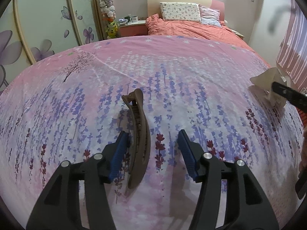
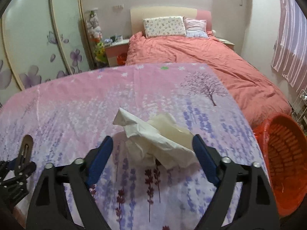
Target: Collect trash
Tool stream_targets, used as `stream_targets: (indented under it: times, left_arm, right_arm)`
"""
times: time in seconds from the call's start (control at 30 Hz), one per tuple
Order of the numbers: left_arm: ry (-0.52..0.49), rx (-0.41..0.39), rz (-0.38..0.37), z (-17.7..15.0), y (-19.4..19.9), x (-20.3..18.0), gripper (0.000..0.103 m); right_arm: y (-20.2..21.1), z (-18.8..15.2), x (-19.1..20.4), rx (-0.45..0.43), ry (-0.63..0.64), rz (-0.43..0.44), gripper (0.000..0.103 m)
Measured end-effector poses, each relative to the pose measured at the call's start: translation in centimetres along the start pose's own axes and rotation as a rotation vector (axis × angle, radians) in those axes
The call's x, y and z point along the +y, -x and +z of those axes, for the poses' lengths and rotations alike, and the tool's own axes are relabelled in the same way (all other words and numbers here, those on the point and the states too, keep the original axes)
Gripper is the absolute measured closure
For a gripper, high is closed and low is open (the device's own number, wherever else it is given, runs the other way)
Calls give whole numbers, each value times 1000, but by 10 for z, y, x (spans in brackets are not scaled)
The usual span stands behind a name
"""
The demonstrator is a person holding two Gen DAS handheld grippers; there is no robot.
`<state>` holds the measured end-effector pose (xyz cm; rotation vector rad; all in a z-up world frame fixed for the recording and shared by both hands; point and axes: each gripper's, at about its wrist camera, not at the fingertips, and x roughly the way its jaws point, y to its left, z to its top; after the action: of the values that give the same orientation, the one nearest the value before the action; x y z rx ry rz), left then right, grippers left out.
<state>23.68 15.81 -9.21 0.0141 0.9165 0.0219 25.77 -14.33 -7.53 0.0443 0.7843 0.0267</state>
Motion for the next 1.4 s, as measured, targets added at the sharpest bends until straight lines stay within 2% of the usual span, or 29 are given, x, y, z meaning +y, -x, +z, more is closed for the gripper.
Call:
stream_targets:
  times: [0.03,0.1,0.23,0.33,0.5,0.63,0.7,0.77,0.93,1.1,1.23,1.4]
  left_arm:
    - [0,0,0,0,0,0,47]
    - [0,0,0,0,0,0,47]
    - [0,0,0,1,0,0,47]
    - [0,0,0,1,0,0,47]
    - [0,0,0,1,0,0,47]
    - [2,-1,-13,2,0,3,44]
    - [10,-4,-22,1,1,4,36]
    - [32,-12,-45,-3,6,8,33]
    - [32,-37,-24,-11,16,19,33]
    - [37,-10,-14,-9,9,25,45]
    - [41,-8,-8,-4,5,25,49]
    - [67,-9,-3,9,-1,29,59]
  right_arm:
    - [-5,-1,0,21,0,-4,38]
    - [-10,-2,-2,45,-18,17,42]
    - [-5,-8,-6,50,-39,34,57]
    - [10,-14,-12,62,-88,62,61]
    - [41,-41,-22,106,-159,83,62]
    - [54,-63,-14,79,-88,48,61]
    - [54,-65,-9,65,-59,37,61]
    - [54,-65,-7,55,-47,28,60]
    - [46,-67,-18,76,-100,58,53]
    - [44,-66,-24,78,-132,91,52]
    - [44,-67,-24,79,-134,95,51]
    - [44,-67,-25,78,-139,102,51]
